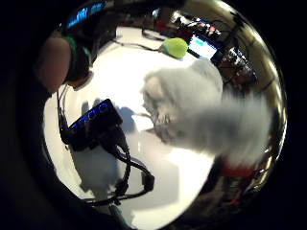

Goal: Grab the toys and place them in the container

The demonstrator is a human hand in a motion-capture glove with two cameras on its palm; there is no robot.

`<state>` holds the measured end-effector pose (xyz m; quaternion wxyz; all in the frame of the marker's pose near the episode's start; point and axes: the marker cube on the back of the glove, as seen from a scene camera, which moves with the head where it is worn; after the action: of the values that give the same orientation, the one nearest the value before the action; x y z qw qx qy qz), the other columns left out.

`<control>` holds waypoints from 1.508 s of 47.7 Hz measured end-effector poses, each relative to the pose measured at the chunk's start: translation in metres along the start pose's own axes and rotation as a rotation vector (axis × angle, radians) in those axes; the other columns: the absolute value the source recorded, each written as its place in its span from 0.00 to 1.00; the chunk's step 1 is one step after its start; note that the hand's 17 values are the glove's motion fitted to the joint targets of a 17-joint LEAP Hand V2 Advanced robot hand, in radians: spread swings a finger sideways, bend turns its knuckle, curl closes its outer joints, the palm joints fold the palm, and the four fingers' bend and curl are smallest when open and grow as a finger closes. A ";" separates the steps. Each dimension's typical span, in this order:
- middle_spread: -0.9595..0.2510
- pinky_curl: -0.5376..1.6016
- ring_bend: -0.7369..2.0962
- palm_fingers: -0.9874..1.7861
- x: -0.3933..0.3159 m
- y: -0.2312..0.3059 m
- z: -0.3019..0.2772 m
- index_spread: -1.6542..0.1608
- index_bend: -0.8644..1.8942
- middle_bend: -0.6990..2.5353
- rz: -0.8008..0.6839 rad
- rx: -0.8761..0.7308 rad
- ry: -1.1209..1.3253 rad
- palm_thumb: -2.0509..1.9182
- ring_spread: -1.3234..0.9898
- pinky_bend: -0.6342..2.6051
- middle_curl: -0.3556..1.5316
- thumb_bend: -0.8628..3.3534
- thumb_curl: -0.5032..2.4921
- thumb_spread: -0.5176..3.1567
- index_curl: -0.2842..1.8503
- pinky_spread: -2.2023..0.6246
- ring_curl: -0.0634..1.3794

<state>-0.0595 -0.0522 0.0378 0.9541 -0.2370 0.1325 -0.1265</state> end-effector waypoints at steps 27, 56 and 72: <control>0.80 0.43 0.38 0.32 0.010 -0.091 0.054 0.76 0.46 0.29 -0.020 -0.554 0.156 0.53 0.50 0.44 0.31 0.25 0.25 0.48 0.29 0.76 0.17; 0.72 0.40 0.32 0.40 -0.031 -0.142 -0.061 0.82 0.80 0.33 -0.022 -0.002 0.276 0.65 0.50 0.35 0.37 0.30 0.28 0.51 0.43 0.76 0.10; 0.69 0.40 0.32 0.41 -0.145 -0.195 -0.056 0.82 0.80 0.34 -0.217 -0.044 0.320 0.65 0.49 0.34 0.40 0.29 0.28 0.52 0.42 0.76 0.11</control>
<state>-0.2474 -0.1982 0.1129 0.8963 -0.2474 0.2587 -0.2618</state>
